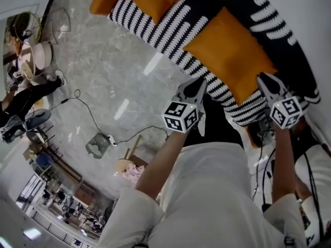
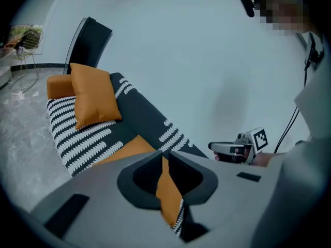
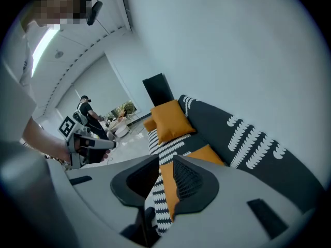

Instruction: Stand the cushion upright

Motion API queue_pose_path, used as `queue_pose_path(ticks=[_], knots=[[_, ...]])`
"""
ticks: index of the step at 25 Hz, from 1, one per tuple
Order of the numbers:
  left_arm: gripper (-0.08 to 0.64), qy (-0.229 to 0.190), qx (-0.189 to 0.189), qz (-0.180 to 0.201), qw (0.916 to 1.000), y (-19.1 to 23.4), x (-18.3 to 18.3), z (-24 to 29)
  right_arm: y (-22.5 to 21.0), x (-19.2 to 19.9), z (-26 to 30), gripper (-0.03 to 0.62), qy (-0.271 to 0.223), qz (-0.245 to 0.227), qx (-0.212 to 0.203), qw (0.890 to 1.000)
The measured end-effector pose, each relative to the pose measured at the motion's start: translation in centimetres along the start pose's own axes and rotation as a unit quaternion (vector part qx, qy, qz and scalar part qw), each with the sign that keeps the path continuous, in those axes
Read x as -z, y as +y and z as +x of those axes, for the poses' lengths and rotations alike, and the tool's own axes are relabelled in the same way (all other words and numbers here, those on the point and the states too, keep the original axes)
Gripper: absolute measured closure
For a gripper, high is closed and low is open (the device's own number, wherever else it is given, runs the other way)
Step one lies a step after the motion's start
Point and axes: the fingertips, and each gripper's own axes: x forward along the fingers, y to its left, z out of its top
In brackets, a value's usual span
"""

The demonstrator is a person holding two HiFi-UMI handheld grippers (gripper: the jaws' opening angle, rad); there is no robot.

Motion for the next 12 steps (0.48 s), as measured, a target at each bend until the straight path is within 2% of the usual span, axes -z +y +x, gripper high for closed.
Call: queue_pose_path(ticks=[1,4,12], knots=[[0.518,0.003,-0.004,-0.003,1.0000,0.5,0.2,0.9,-0.8,0.3,0.7,0.486,0.008,-0.002,-0.002,1.000],[0.506,0.007,-0.023,-0.004,0.9997,1.8,0.7,3.5,-2.9,0.8,2.6,0.480,0.027,-0.013,-0.009,1.000],[0.482,0.025,-0.072,-0.036,0.9964,5.2,5.8,9.0,-6.8,4.5,7.4,0.454,0.077,-0.042,-0.023,0.996]])
